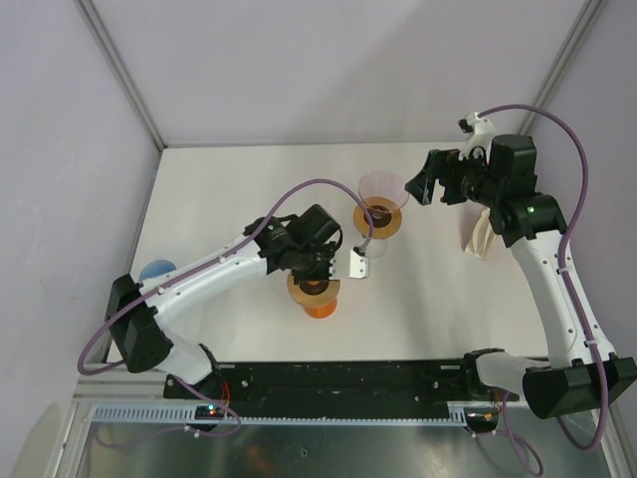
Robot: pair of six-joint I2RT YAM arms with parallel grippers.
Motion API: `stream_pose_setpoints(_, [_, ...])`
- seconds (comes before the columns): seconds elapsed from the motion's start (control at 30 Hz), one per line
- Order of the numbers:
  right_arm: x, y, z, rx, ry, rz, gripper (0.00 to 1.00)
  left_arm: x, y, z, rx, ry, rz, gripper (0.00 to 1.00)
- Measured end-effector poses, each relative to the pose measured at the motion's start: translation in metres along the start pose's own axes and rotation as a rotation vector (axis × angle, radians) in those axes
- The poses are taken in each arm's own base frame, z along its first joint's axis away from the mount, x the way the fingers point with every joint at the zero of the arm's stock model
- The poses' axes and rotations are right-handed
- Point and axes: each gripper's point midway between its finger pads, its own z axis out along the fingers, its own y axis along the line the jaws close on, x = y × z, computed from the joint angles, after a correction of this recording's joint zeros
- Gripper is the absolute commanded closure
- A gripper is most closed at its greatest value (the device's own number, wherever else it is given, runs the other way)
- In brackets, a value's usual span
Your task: Place the coffee filter in the dripper
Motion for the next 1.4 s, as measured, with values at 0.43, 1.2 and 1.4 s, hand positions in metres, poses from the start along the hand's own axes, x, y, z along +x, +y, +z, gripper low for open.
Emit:
stream_pose_setpoints(0.43, [0.001, 0.000, 0.000, -0.003, 0.003, -0.007, 0.01, -0.001, 0.003, 0.009, -0.007, 0.030, 0.012, 1.00])
stream_pose_setpoints(1.2, [0.004, 0.001, 0.001, -0.015, 0.017, -0.010, 0.01, -0.011, 0.006, 0.008, -0.016, -0.003, 0.019, 0.82])
stream_pose_setpoints(1.4, [0.005, 0.001, 0.001, -0.014, 0.018, -0.009, 0.01, -0.013, 0.009, 0.008, -0.030, -0.008, 0.025, 0.58])
